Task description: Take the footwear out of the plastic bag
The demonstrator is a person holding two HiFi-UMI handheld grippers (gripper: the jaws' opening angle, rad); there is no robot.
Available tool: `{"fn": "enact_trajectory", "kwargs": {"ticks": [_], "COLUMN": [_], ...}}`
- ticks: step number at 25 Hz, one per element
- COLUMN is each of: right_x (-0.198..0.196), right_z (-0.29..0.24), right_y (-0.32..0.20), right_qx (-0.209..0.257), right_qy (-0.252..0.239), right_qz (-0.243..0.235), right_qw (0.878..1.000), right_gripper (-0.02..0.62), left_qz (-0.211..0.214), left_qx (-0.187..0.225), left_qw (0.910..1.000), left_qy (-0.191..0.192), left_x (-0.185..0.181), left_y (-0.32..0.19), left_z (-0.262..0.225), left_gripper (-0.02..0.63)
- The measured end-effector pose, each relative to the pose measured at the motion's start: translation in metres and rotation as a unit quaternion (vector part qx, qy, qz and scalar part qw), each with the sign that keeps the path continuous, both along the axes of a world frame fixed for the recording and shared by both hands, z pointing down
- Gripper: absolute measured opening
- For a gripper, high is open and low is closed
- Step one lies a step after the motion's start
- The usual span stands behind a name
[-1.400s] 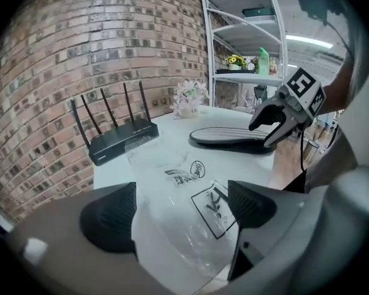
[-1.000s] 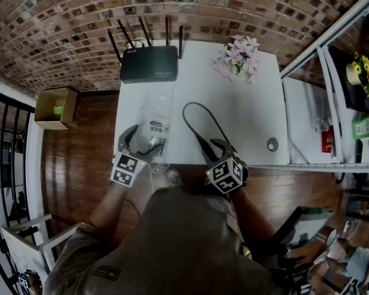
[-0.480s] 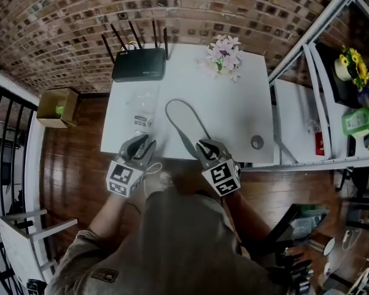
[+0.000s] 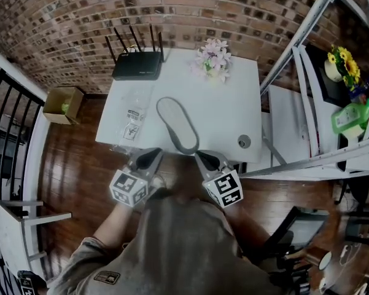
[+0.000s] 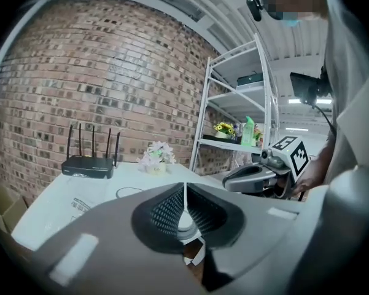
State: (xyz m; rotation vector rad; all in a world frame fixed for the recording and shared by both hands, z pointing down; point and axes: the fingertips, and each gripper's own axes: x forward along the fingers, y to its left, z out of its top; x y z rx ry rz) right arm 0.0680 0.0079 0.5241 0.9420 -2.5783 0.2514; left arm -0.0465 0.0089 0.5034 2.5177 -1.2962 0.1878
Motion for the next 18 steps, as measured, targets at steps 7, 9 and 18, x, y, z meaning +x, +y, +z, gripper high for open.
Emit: {"fn": "enact_trajectory", "kwargs": {"ticks": [7,9,18], "right_x": [-0.01,-0.014,-0.042], "right_z": [-0.017,-0.024,-0.026], "right_y": [0.018,0.016,0.033], "right_qx": [0.01,0.017,0.017], "right_qy": [-0.026,-0.032,-0.032], "right_qz": [0.016,0.028,0.035], "right_qw": [0.999,0.999,0.999], "right_gripper": [0.014,0.014,0.012], "left_qz": [0.045,0.06,0.067], "left_qx": [0.004,0.007,0.003], "left_qw": [0.9986,0.9979,0.9971], "left_qy": [0.025,0.026,0.034], "left_x": [0.015,0.013,-0.01], "left_y": [0.02,0.019,0.035], "left_z": [-0.003,-0.005,-0.008], "left_gripper": [0.012,0.011,0.005]}}
